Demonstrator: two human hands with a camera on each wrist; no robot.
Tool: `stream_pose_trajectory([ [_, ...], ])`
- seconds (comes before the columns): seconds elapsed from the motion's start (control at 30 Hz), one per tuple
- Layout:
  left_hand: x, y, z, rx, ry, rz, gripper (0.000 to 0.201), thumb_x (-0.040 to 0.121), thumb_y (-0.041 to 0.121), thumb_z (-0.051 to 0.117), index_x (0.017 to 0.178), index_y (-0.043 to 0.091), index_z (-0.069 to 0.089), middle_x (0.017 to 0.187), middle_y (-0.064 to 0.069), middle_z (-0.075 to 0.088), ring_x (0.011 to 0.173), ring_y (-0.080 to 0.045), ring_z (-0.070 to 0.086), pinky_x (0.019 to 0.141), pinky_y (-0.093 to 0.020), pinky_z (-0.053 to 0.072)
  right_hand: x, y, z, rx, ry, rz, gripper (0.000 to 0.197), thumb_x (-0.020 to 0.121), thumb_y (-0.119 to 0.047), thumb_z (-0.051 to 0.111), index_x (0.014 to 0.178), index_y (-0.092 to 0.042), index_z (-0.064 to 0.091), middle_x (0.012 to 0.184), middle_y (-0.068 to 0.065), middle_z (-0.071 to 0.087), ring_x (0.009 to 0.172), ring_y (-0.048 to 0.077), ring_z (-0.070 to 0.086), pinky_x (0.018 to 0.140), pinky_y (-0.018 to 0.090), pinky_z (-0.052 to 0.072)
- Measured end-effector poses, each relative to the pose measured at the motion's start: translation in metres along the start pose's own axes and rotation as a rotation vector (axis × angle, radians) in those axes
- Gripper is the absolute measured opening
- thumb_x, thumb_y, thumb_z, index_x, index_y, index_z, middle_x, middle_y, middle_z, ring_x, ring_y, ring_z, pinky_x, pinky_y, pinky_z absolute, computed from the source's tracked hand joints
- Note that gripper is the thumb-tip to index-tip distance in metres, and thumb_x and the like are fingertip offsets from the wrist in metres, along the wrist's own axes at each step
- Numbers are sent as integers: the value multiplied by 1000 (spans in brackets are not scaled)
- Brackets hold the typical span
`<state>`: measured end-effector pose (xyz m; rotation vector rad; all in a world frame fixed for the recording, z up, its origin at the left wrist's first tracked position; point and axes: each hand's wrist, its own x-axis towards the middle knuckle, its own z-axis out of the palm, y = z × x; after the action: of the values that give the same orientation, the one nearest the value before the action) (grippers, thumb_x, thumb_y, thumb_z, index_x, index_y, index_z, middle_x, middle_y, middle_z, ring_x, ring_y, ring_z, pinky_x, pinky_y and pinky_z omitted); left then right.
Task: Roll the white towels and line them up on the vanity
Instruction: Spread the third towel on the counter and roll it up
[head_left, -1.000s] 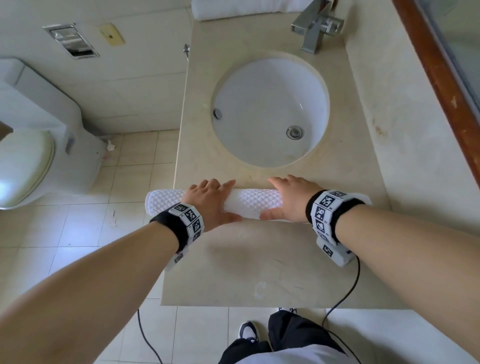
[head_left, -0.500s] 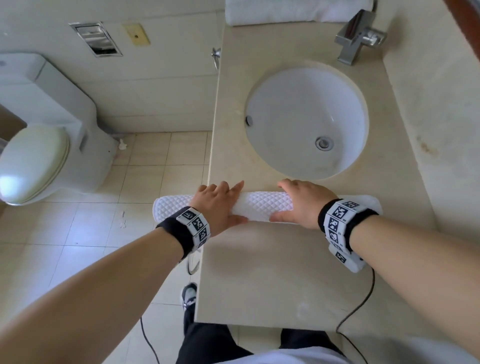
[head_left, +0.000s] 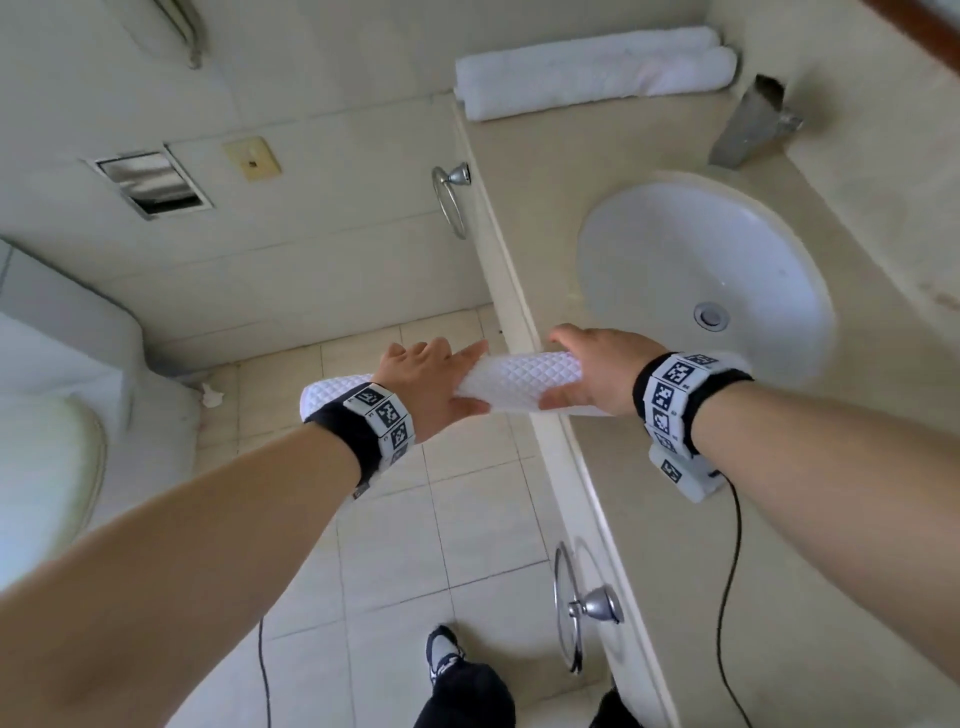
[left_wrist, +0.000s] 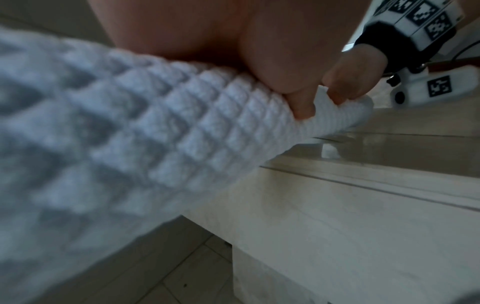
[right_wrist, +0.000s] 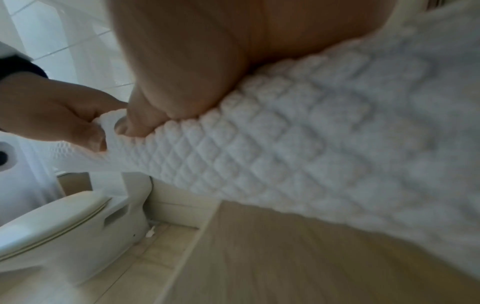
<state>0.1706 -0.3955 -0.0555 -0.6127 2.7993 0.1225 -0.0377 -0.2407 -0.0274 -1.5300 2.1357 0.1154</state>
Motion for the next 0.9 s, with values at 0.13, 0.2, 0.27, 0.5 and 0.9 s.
stream_pose_trajectory([
  [0.13,24,-48,-40,16,69,3,80,87,76,36,153,37,12,120,-1,51,109,-24,56,98,-44,39,38,-22,-54,-27,57,14,101,67,-88,54,145,-29,30,136,-2,57,103,20,60,83,35,50],
  [0.2,44,-63,-58,23,99,-2,79,88,75,37,153,37,12,118,-1,51,108,-24,56,97,-44,39,54,-21,-80,-61,88,23,98,68,-87,55,143,-28,32,131,-1,60,94,17,57,79,34,49],
  [0.27,69,-73,-78,33,136,-3,80,88,75,36,154,37,11,120,-1,51,109,-24,56,97,-44,38,70,-13,-106,-98,142,44,96,69,-86,55,142,-28,34,125,0,61,89,16,55,77,34,48],
  [0.5,189,-95,-149,98,242,41,81,89,75,34,155,35,10,130,-6,49,118,-27,52,100,-48,37,136,44,-190,-127,312,165,97,65,-88,57,139,-27,38,123,2,62,101,22,59,84,37,48],
  [0.9,519,-122,-201,136,206,45,81,90,77,27,155,33,10,134,-10,47,120,-31,50,97,-47,36,365,248,-319,-35,276,269,95,65,-81,66,138,-27,36,122,5,61,102,27,59,83,37,48],
])
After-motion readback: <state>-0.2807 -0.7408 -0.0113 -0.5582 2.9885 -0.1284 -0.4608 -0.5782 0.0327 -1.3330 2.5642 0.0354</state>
